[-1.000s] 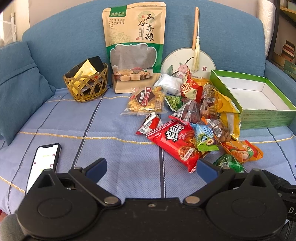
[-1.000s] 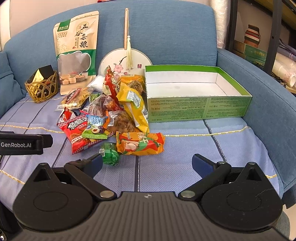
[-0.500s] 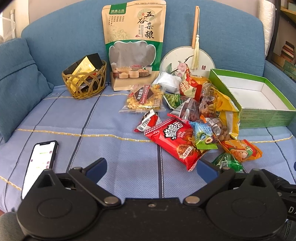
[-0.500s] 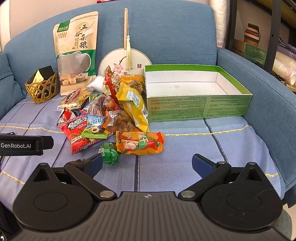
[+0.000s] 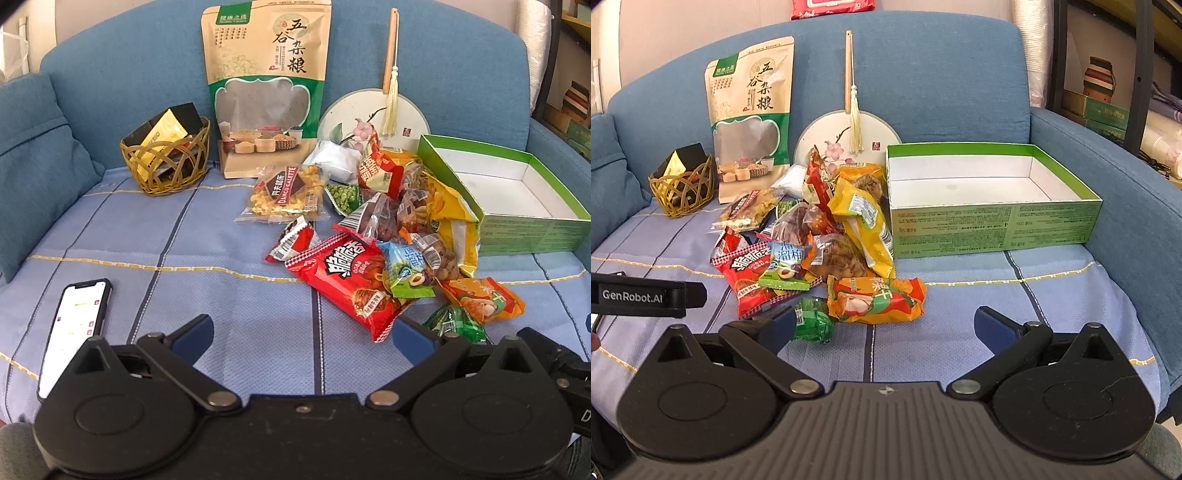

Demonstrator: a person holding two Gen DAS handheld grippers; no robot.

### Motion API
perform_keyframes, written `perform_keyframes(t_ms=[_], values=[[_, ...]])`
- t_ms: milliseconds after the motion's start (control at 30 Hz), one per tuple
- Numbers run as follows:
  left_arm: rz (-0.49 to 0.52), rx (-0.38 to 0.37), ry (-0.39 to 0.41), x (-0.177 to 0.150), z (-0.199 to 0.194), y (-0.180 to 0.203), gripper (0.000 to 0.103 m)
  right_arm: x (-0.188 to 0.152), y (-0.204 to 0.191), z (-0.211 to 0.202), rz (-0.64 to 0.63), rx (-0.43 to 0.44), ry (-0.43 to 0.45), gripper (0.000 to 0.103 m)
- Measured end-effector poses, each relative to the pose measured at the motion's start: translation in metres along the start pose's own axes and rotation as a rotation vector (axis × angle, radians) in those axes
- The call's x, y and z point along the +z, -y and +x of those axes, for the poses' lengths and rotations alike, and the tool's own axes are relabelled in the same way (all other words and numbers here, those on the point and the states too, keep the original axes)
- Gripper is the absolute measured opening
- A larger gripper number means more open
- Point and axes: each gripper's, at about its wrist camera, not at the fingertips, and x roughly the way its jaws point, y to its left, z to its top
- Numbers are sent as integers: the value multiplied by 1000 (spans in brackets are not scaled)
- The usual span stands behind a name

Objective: Organize snacks

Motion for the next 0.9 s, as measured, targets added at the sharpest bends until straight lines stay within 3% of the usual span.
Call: perform_keyframes(t_ms=[333, 533, 633, 800, 833, 900], values=[[-1, -1, -4, -2, 1, -1, 103, -2, 5, 0, 25, -10, 35, 103], [4, -42, -10, -2, 3, -2, 103, -3, 12, 12, 29, 40, -28, 103], [4, -126, 1, 2, 1, -1, 103, -1, 17, 22, -8, 66, -61, 103], [-8, -327, 16, 23, 4, 16, 103, 4, 36, 41, -29, 121, -84, 103], [-1, -354, 7, 27, 6, 22, 90, 5, 40, 43, -22, 145, -87, 103], [28, -408, -21, 33, 14, 35, 77, 5, 46, 48, -19, 188, -83, 103]])
